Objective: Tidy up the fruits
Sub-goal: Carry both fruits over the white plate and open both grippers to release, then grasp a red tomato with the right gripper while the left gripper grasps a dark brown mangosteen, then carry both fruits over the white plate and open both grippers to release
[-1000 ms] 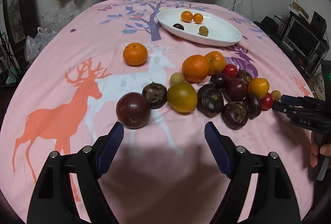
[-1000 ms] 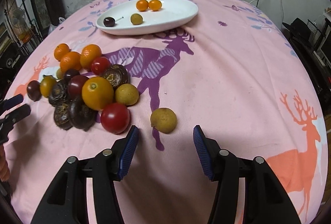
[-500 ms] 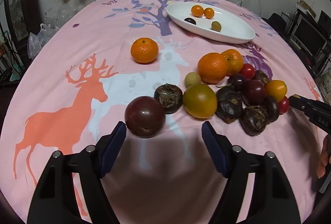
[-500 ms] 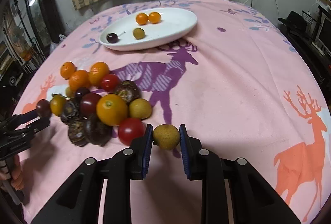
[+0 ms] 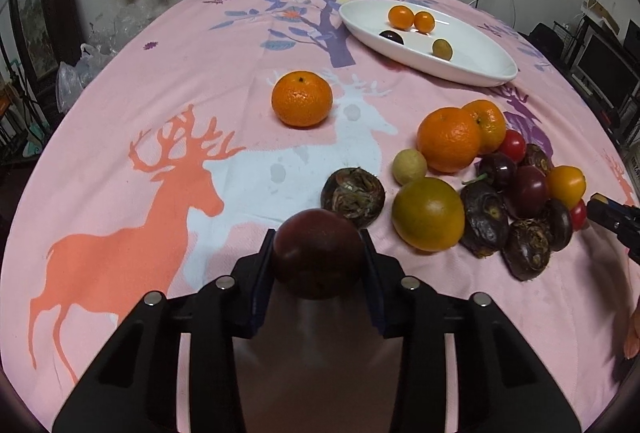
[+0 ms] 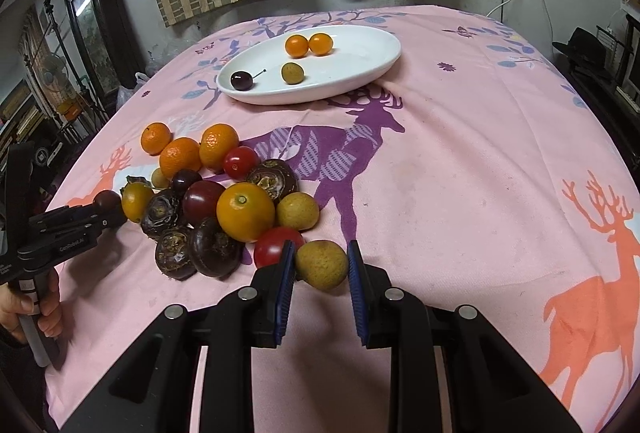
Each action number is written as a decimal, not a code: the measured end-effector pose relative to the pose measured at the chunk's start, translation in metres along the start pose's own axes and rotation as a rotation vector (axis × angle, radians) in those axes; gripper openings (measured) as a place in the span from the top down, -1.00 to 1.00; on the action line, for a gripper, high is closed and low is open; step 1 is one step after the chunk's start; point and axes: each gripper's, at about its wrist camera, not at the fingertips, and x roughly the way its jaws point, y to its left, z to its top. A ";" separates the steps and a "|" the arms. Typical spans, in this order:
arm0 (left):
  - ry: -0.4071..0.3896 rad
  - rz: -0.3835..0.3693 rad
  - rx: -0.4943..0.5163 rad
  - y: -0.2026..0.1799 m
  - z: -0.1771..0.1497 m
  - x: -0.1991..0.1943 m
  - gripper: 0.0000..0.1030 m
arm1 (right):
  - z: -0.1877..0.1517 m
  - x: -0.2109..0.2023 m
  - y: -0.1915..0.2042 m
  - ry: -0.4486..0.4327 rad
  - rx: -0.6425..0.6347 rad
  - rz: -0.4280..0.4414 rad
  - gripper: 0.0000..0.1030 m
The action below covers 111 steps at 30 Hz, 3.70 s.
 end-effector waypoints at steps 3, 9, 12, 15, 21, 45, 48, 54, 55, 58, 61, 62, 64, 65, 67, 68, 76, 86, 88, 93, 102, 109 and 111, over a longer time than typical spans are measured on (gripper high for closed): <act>-0.010 -0.040 -0.018 0.002 0.001 -0.015 0.25 | 0.001 -0.004 0.003 -0.010 -0.002 0.019 0.49; -0.088 -0.114 0.011 -0.015 0.035 -0.054 0.25 | 0.015 -0.027 0.018 -0.069 -0.039 0.070 0.49; -0.113 -0.150 0.027 -0.033 0.065 -0.060 0.25 | 0.035 -0.037 0.028 -0.099 -0.079 0.082 0.49; -0.145 -0.152 0.050 -0.054 0.097 -0.053 0.25 | 0.060 -0.039 0.035 -0.142 -0.114 0.061 0.49; -0.106 -0.147 0.034 -0.087 0.151 0.002 0.25 | 0.113 -0.004 0.029 -0.156 -0.094 0.037 0.49; -0.081 -0.110 -0.019 -0.079 0.140 0.015 -0.36 | 0.105 0.045 0.002 -0.026 -0.028 0.013 0.08; -0.108 -0.107 -0.021 -0.069 0.113 -0.007 -0.49 | 0.082 0.029 0.006 -0.022 -0.051 -0.010 0.07; -0.116 -0.079 -0.031 -0.042 0.061 -0.026 -0.53 | 0.038 0.002 0.006 -0.008 -0.035 -0.007 -0.07; -0.109 -0.084 -0.039 -0.038 0.055 -0.026 -0.53 | 0.034 0.001 0.007 -0.002 -0.032 -0.005 -0.07; -0.110 -0.080 -0.049 -0.026 0.037 -0.029 -0.53 | 0.017 -0.003 0.011 0.021 -0.027 -0.010 -0.08; -0.117 -0.051 -0.058 -0.014 0.023 -0.030 -0.53 | 0.004 0.000 0.019 0.055 -0.045 -0.025 -0.08; -0.117 -0.053 -0.068 -0.009 0.020 -0.030 -0.53 | 0.000 0.002 0.022 0.065 -0.057 -0.037 -0.08; -0.123 -0.064 -0.081 -0.002 0.016 -0.032 -0.53 | -0.004 0.007 0.027 0.083 -0.070 -0.053 -0.08; -0.126 -0.062 -0.080 0.002 0.015 -0.032 -0.53 | -0.006 0.010 0.029 0.091 -0.075 -0.062 -0.08; -0.132 -0.046 -0.070 0.007 0.014 -0.031 -0.53 | -0.006 0.016 0.033 0.100 -0.083 -0.087 -0.08; -0.132 -0.045 -0.074 0.010 0.014 -0.030 -0.53 | -0.005 0.020 0.035 0.107 -0.087 -0.102 -0.08; -0.119 -0.077 -0.119 0.026 0.016 -0.022 -0.53 | 0.005 0.035 0.037 0.078 -0.086 -0.132 0.30; -0.062 -0.045 -0.025 0.006 0.009 -0.011 -0.53 | 0.001 0.019 0.023 0.027 -0.020 -0.072 0.42; -0.044 -0.038 -0.020 0.005 0.008 -0.009 -0.53 | 0.001 0.016 0.023 0.019 -0.024 -0.062 0.42; -0.005 0.010 -0.004 0.004 0.010 0.001 -0.51 | 0.000 0.013 0.026 0.008 -0.034 -0.054 0.42; 0.000 0.007 0.072 -0.018 0.028 0.021 0.25 | 0.002 0.002 0.025 -0.028 -0.039 -0.038 0.42; -0.018 -0.018 0.050 -0.017 0.024 0.003 0.33 | 0.003 -0.002 0.023 -0.051 -0.023 -0.029 0.42; -0.052 -0.026 0.045 -0.014 0.027 -0.013 0.33 | 0.004 -0.006 0.021 -0.064 -0.004 -0.003 0.42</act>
